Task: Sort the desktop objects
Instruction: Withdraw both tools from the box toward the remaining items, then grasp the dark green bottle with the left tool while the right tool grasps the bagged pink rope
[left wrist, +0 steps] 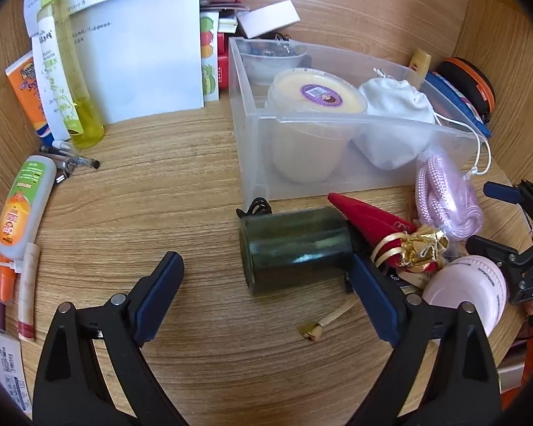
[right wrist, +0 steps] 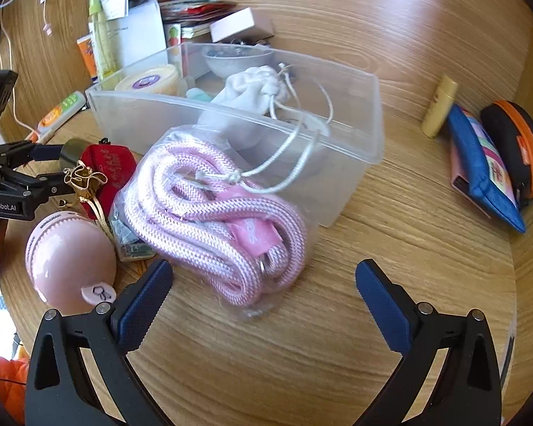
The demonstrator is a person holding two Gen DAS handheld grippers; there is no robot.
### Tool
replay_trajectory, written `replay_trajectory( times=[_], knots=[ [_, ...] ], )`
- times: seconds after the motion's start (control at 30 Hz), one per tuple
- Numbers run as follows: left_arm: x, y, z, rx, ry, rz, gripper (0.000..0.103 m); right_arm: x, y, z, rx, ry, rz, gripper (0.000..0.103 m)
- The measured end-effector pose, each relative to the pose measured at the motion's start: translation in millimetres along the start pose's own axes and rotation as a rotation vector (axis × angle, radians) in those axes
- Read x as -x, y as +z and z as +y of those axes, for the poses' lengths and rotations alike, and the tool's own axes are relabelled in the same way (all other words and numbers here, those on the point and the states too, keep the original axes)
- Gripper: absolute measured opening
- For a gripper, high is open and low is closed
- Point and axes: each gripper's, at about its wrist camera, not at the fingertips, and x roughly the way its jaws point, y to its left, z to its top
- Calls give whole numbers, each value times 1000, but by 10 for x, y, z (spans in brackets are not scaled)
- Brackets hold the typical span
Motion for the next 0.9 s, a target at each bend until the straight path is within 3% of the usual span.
replay_trajectory(
  times=[0.3, 0.47, 0.63, 0.8, 0.9],
  knots=[
    [-115, 108, 3, -21, -14, 19, 94, -207, 141, 149, 82, 17, 44, 103],
    [-194, 154, 25, 1, -58, 16, 94, -268, 193, 162, 102, 42, 59, 103],
    [-197, 143, 2, 4, -65, -12, 94, -260, 208, 195, 131, 49, 30, 100],
    [-173, 149, -7, 0, -66, -34, 90, -211, 204, 255, 165, 48, -6, 84],
    [-179, 156, -25, -8, -82, -33, 80, -213, 209, 253, 176, 54, -12, 76]
  ],
)
